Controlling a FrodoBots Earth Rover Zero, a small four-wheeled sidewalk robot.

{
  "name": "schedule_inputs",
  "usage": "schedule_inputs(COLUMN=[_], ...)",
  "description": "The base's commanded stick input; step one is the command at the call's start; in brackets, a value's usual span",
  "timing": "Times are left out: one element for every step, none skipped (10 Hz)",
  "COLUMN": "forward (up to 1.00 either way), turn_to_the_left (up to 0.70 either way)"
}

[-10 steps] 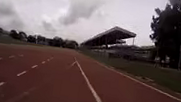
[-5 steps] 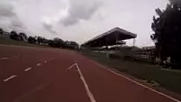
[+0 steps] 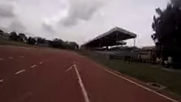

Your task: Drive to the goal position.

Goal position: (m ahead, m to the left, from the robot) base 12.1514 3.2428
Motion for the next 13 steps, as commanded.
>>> schedule_inputs(forward=[0.7,0.7,0.7,0.7,0.7,0.7,0.7,0.7,0.7,0.7,0.7,0.7,0.7], turn_to_the_left=[0.0,0.0,0.0,0.0,0.0,0.0,0.0,0.0,0.0,0.0,0.0,0.0,0.0])
